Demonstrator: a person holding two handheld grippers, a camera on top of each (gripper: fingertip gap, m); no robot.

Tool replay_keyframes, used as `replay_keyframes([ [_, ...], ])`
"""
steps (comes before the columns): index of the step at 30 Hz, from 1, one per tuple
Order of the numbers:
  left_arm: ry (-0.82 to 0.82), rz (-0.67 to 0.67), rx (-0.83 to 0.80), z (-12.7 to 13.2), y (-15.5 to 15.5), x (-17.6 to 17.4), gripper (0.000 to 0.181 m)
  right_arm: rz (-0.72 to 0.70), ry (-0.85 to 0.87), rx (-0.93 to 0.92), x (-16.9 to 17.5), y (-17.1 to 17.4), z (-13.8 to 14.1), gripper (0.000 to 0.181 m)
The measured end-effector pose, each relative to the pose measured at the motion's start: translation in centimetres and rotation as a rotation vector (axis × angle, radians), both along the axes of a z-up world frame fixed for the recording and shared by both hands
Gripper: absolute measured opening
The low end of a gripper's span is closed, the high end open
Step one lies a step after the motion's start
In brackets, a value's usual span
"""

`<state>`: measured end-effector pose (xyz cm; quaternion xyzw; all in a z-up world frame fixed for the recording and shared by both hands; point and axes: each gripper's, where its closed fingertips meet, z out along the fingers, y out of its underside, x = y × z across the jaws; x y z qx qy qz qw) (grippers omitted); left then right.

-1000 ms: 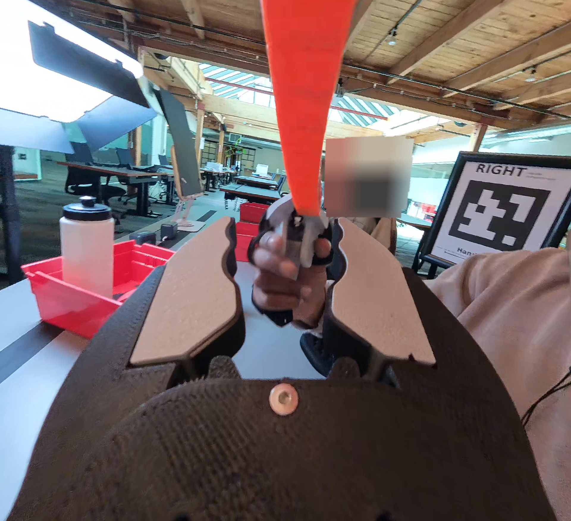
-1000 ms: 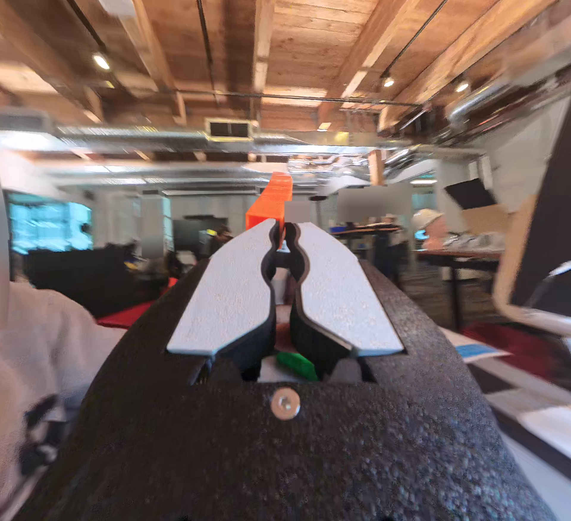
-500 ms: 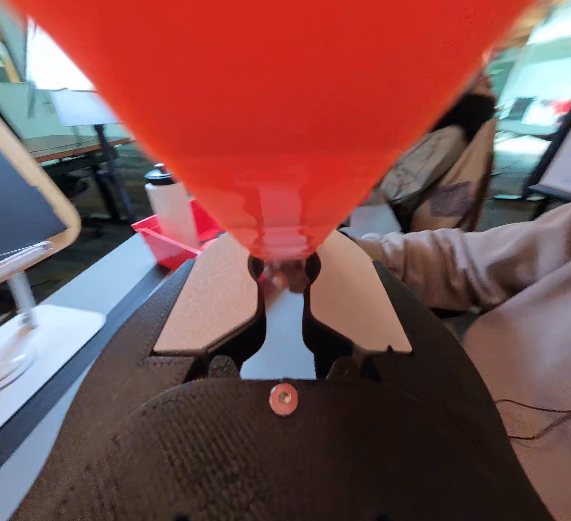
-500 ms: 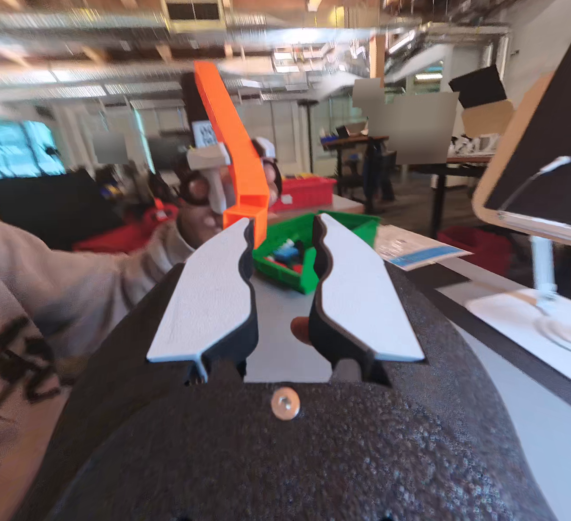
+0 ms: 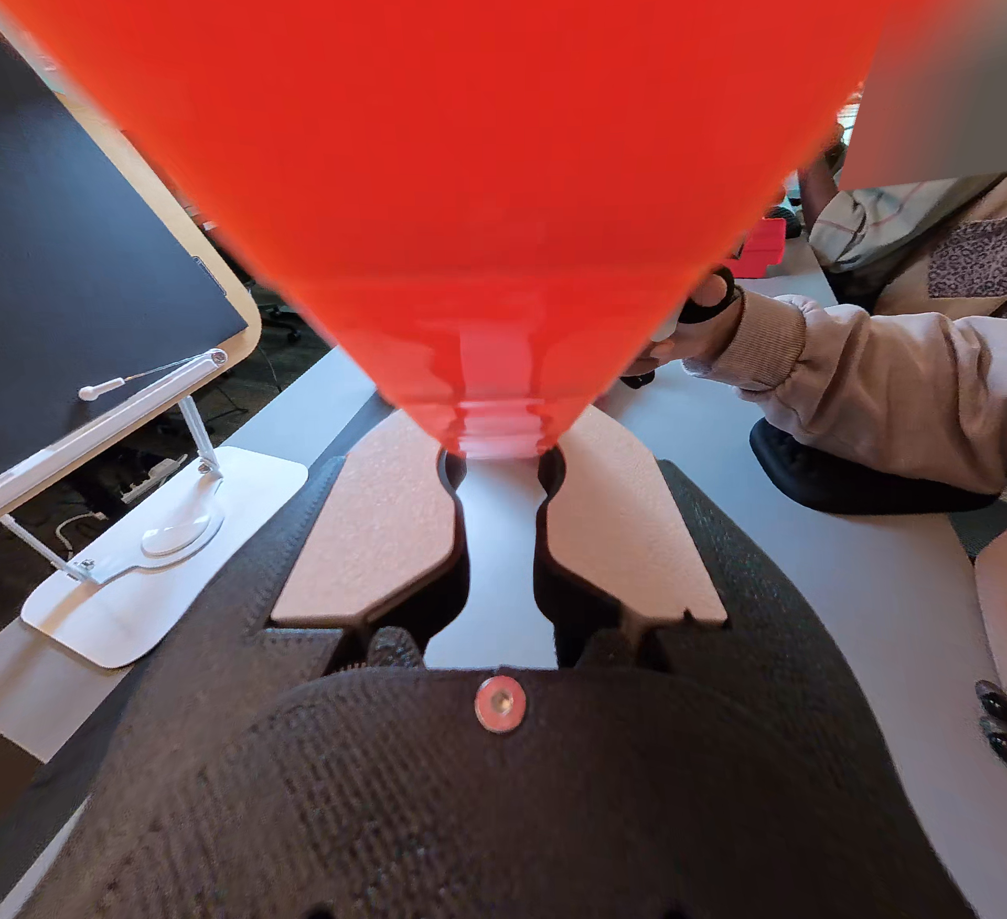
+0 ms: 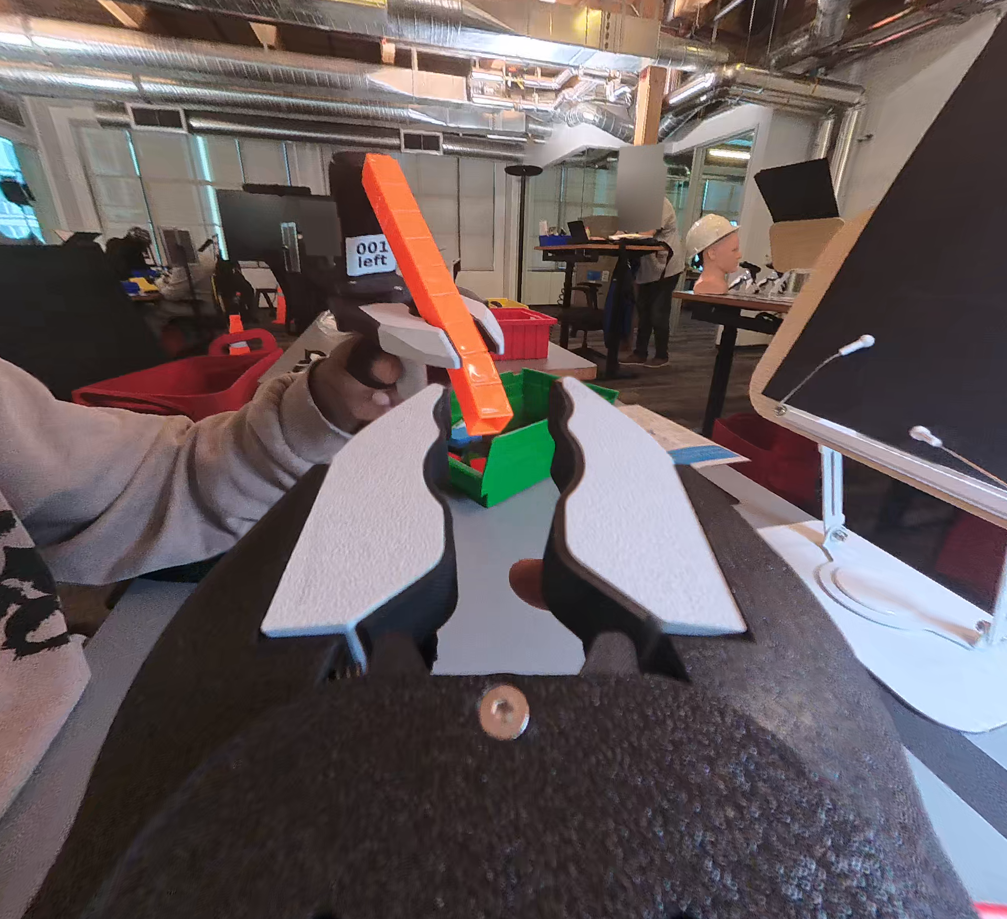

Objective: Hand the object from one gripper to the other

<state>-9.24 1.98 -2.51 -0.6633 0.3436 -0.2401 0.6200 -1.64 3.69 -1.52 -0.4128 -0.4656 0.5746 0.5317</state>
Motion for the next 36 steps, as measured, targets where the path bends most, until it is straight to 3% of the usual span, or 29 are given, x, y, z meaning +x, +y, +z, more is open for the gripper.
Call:
replay_keyframes([
  [4, 0.005, 0.016, -0.002, -0.3, 0.4, -0.3, 0.023, -0.123, -0.129, 0.032, -1.2, 1.8, -2.5, 0.03],
  [8, -0.011, 0.034, -0.004, -0.2, 0.7, -1.0, 0.023, -0.336, -0.302, -0.014, -2.1, 5.2, -6.0, 0.027],
  [15, -0.076, 0.084, 0.008, 1.0, 1.3, -3.3, 0.023, -0.591, -0.58, -0.293, -6.0, 9.6, -16.1, 0.039],
  [21, -0.11, 0.117, 0.048, 2.8, 0.6, -5.5, 0.023, -0.926, -0.83, -0.322, -6.8, 19.9, -21.6, 0.057],
  [25, -0.158, 0.113, 0.079, 4.5, -0.2, -7.1, 0.023, -1.03, -0.968, -0.424, -6.3, 24.5, -24.0, 0.061],
  [27, -0.189, 0.105, 0.084, 5.1, -0.5, -7.8, 0.022, -1.053, -1.02, -0.438, -6.1, 25.8, -25.0, 0.056],
  [28, -0.203, 0.1, 0.084, 5.3, -0.6, -8.0, 0.023, -1.054, -1.051, -0.424, -6.0, 26.2, -25.3, 0.046],
  [29, -0.213, 0.095, 0.085, 5.5, -0.7, -8.3, 0.022, -1.04, -1.069, -0.383, -6.1, 26.5, -25.3, 0.016],
  [30, -0.219, 0.093, 0.086, 5.6, -0.8, -8.4, 0.022, -1.031, -1.066, -0.351, -6.2, 26.6, -25.1, 0.0],
  [33, -0.208, 0.079, 0.077, 5.4, -0.8, -8.7, 0.022, -0.847, -1.03, -0.234, -8.7, 24.3, -23.8, 0.0],
  [36, -0.194, 0.086, 0.061, 4.7, -0.3, -8.8, 0.023, -0.646, -1.022, -0.117, -10.2, 19.4, -22.6, 0.0],
])
